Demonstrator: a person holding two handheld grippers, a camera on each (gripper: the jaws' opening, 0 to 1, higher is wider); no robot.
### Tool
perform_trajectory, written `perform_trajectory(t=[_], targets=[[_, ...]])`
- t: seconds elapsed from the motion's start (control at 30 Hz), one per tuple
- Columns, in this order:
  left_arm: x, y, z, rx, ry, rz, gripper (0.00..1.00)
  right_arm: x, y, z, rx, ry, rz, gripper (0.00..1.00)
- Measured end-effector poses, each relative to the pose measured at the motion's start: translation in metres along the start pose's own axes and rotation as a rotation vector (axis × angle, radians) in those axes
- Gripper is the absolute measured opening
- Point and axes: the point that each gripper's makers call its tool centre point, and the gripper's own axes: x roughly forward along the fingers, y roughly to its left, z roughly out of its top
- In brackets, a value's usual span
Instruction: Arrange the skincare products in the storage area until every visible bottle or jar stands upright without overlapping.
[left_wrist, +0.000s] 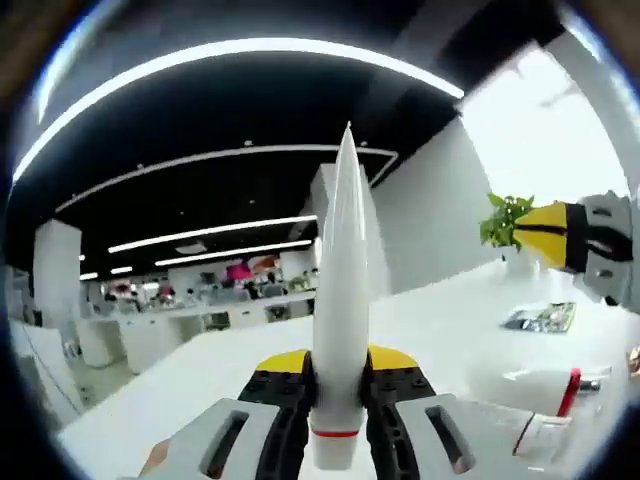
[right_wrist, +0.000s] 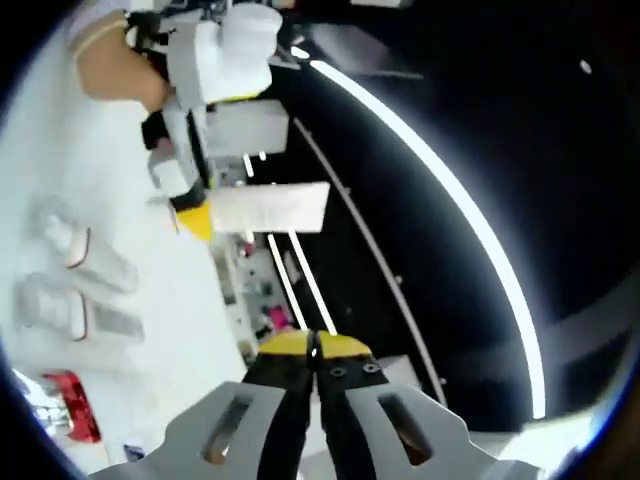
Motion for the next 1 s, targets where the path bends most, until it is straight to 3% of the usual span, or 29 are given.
perform_trajectory(t=[0.2, 0.43, 0.53, 0.73, 1.0], targets=[[0.003, 0.005, -0.009, -0.165, 0.038, -0.034, 0.18, -0.004, 0.003, 0.002, -0.008, 0.003, 0.009, 0.0], [0.008, 0.013, -0.019, -0.191, 0.066, -0.012, 0.17, -0.01, 0.003, 0.005, -0.01, 0.0, 0.01, 0.0], [0.01, 0.016, -0.035, -0.218, 0.136, 0.005, 0.17, -0.011, 0.005, 0.005, -0.012, 0.007, 0.017, 0.0], [0.015, 0.022, -0.048, -0.223, 0.176, 0.014, 0.17, -0.015, 0.01, 0.006, -0.005, 0.015, 0.038, 0.0], [0.016, 0.023, -0.054, -0.196, 0.172, 0.022, 0.16, -0.016, 0.01, 0.007, -0.007, 0.017, 0.039, 0.0]])
